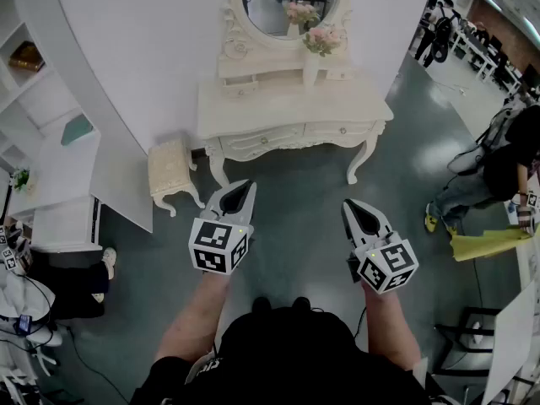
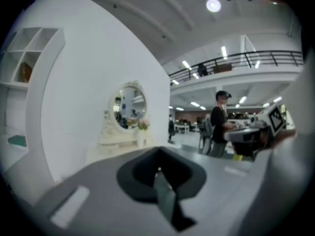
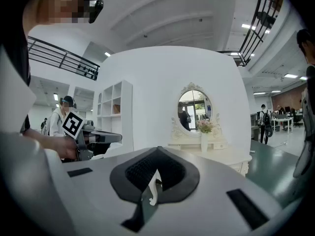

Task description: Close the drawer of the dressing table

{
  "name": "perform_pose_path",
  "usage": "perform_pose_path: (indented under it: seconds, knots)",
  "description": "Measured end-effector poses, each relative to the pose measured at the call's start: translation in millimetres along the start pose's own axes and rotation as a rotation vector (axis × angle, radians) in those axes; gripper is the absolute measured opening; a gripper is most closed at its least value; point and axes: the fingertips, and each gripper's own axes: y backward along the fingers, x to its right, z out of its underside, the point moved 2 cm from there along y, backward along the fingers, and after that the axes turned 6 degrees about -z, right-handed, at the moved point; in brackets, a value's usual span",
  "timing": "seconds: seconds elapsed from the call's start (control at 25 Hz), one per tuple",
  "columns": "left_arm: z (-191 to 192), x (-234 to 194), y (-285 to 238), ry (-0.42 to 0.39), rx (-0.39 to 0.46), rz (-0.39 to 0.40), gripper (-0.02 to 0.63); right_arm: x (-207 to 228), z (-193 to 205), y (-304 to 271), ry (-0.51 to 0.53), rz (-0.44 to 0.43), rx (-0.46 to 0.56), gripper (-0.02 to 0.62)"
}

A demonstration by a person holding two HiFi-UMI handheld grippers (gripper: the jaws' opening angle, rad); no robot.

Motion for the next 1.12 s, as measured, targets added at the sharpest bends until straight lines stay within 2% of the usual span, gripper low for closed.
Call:
perform_pose_path:
  seconds: [0.28,0.48,0.76,1.12]
  knots:
    - [-2,0,3,-0.001,-0.003,0.016,0.009,-4,2,-2,-0.004,0.002,0.001,-0.009]
    - [3,-5,19,0.000,-0.008,0.048,0.009,-26,13,-8,-0.060,-0.044,-0.008,-0.008]
    - [21,-21,35,0.018,-0.038,0.058,0.009,-51,24,-15,-0.113,-0.054,-0.016,-0.006]
    - [23,-40,15,0.027,-0.057,0.059,0.009,-40,25,-44,-0.138,-0.072,-0.028,-0.006]
